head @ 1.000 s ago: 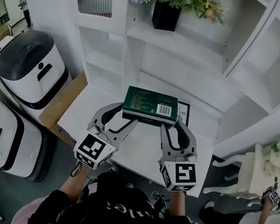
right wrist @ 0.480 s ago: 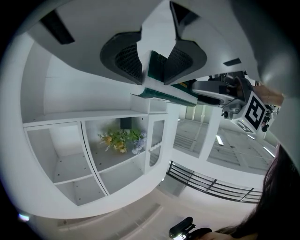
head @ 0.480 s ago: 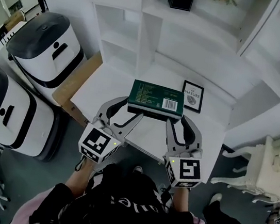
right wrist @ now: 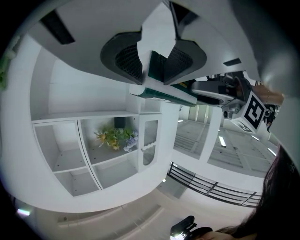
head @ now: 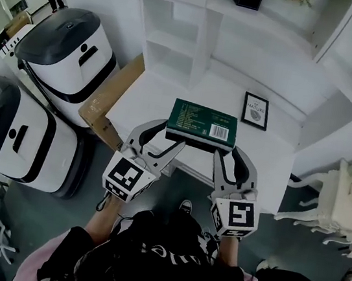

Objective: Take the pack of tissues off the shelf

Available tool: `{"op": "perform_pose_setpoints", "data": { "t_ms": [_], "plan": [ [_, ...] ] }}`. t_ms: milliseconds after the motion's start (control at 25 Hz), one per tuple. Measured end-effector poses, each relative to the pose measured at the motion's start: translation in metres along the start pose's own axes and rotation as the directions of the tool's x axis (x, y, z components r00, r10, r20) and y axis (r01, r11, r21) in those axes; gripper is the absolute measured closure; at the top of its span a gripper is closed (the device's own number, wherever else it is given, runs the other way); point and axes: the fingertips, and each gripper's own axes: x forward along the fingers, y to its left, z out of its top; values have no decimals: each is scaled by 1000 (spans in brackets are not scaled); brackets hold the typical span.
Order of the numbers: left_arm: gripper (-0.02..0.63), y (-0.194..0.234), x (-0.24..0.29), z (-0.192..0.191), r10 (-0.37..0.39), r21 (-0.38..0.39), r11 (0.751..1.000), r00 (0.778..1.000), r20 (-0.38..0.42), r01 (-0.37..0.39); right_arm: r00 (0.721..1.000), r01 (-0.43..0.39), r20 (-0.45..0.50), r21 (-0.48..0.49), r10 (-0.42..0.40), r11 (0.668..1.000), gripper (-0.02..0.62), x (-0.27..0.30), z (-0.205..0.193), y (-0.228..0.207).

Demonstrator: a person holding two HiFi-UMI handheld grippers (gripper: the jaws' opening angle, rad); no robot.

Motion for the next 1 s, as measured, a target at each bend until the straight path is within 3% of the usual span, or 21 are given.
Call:
{"op": "perform_pose_setpoints", "data": {
  "t_ms": [480,1000],
  "plan": [
    [371,0,-94,-17,-59,-20,998,998,8,59,998,51,-33,23,-50,998,433,-37,-5,93],
    [371,-7,-128,-20,-98,-24,995,994,42,99,995,92,-38,10,-92,996,433,-59,-3,126]
  ]
}}
